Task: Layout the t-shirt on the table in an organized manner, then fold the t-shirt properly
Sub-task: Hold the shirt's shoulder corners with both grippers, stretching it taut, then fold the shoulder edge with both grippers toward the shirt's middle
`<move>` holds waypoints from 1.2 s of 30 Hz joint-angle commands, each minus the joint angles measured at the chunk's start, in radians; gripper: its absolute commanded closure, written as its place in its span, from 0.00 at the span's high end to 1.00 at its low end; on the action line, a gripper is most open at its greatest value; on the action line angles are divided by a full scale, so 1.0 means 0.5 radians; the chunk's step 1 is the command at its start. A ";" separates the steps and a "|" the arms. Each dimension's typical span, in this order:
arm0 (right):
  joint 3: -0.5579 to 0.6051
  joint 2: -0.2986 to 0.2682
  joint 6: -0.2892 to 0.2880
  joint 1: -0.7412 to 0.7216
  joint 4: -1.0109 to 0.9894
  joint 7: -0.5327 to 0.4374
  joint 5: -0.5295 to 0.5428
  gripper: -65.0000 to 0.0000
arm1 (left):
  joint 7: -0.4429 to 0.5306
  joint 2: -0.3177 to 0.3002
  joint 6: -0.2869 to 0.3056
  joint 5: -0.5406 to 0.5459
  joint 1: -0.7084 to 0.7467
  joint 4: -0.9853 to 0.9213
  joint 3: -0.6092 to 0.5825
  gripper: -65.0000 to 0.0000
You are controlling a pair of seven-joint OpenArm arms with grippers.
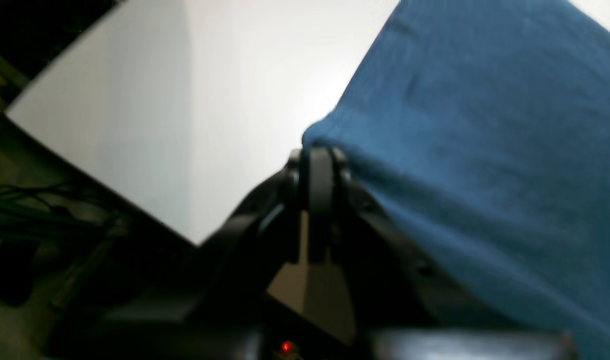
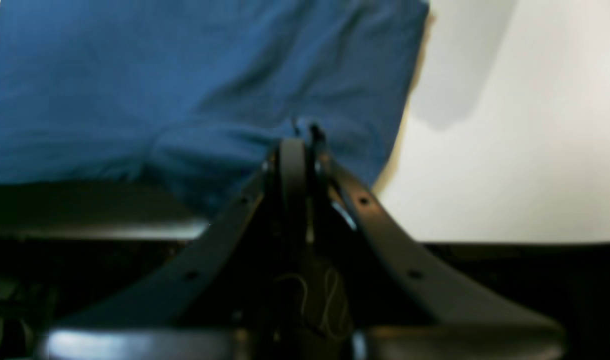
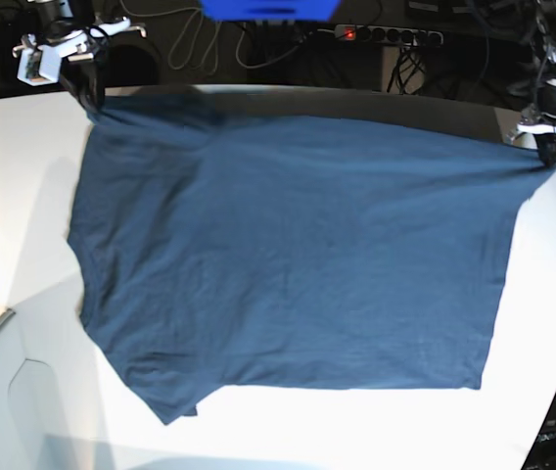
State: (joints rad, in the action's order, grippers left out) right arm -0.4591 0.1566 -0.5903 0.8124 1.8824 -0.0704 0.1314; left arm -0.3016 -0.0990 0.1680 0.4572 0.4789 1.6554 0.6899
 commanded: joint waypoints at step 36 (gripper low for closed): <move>-0.035 -0.060 -0.039 -1.488 -0.649 -0.073 -0.541 0.00 | 0.043 -0.126 0.003 -0.170 -0.849 -0.419 -0.135 0.00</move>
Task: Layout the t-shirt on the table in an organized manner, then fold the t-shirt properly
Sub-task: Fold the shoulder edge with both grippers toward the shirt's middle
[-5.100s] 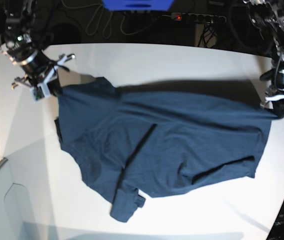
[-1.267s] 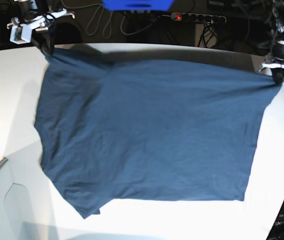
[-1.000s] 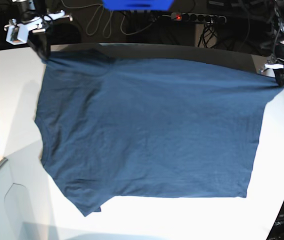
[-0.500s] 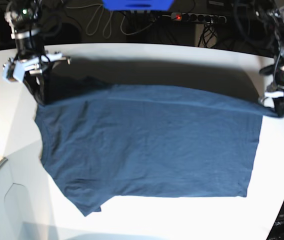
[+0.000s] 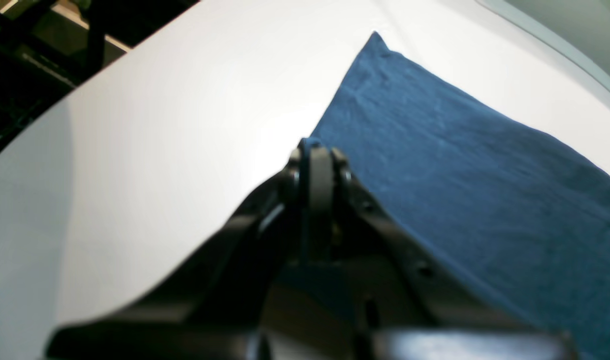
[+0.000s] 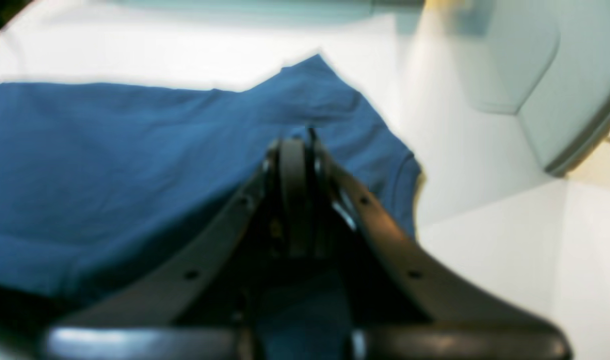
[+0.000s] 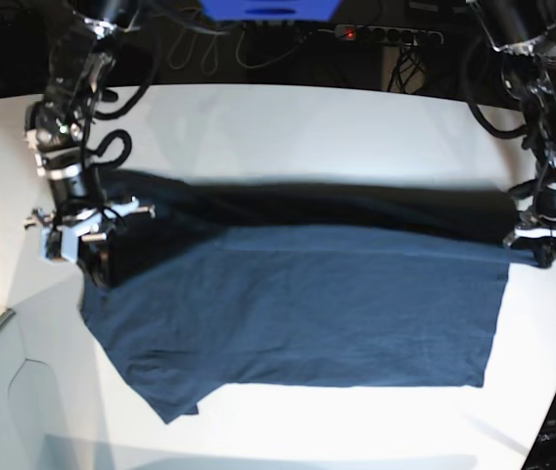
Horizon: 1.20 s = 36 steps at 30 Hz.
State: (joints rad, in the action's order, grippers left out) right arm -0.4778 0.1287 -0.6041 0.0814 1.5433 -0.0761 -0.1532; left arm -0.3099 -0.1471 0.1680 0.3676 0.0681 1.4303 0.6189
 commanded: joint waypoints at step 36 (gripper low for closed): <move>0.027 -0.213 -0.012 -0.803 -0.922 -0.070 -0.232 0.00 | 0.072 -0.168 0.003 -0.184 -0.672 -0.545 -0.294 0.00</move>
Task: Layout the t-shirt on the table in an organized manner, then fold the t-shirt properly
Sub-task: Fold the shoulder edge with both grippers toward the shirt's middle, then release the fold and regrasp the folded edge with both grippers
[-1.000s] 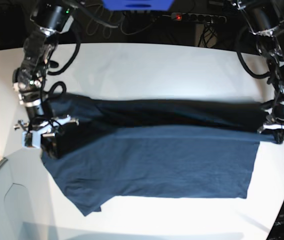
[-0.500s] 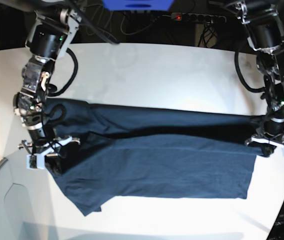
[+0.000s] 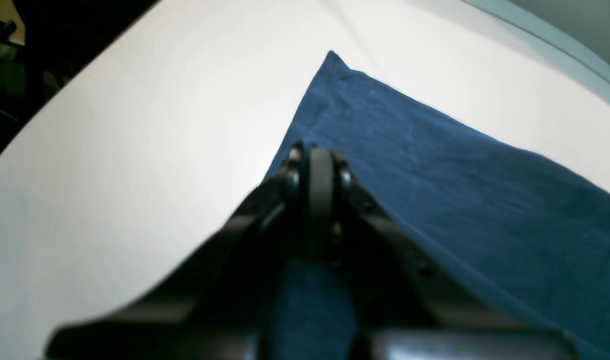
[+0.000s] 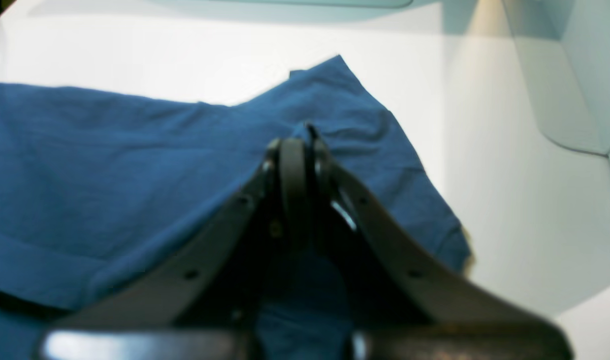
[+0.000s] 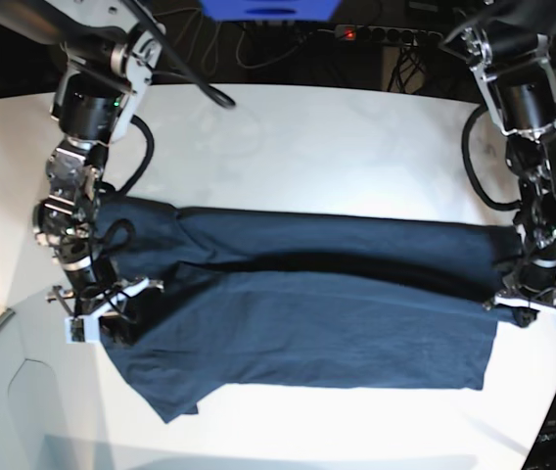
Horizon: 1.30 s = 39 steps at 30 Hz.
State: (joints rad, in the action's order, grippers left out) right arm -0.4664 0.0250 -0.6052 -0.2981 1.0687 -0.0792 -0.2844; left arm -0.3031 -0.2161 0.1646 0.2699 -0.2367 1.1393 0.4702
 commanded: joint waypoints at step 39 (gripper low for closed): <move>-0.008 -0.005 -0.009 0.297 0.423 -0.055 -0.267 0.55 | 0.058 -0.155 0.007 0.026 -0.074 -0.307 0.022 0.70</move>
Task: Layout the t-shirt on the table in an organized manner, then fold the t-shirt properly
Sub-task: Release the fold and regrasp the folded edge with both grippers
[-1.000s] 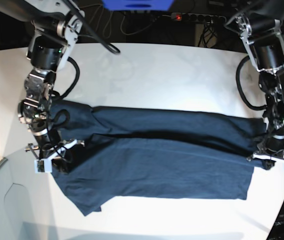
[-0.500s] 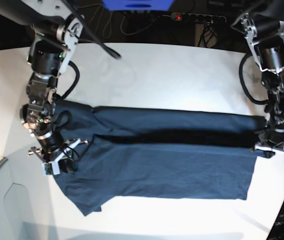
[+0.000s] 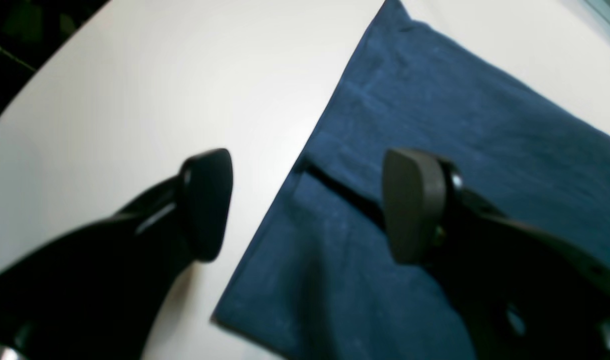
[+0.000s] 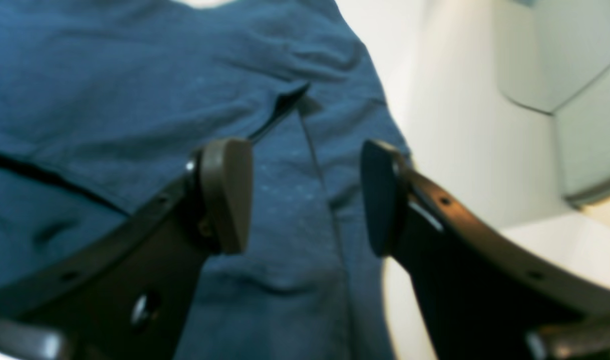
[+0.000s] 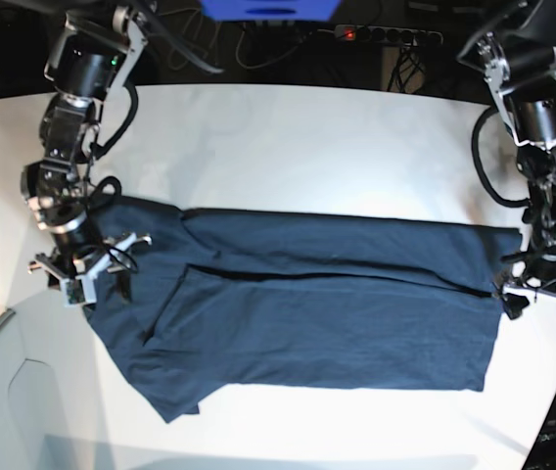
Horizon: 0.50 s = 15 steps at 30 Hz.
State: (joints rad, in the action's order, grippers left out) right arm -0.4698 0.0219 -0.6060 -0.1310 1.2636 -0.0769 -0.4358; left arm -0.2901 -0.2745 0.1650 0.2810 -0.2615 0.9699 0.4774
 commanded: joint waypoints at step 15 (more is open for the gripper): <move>-0.176 0.056 -0.008 0.334 0.187 -0.060 0.039 0.56 | 0.039 -0.026 0.006 0.007 0.156 -0.155 -0.002 0.70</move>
State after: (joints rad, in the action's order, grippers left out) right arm -0.5568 0.0559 -0.6056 0.0479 1.3396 -0.0761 -0.4313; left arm -0.2924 -0.2691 0.1684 0.2802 -0.1631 0.8772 0.4747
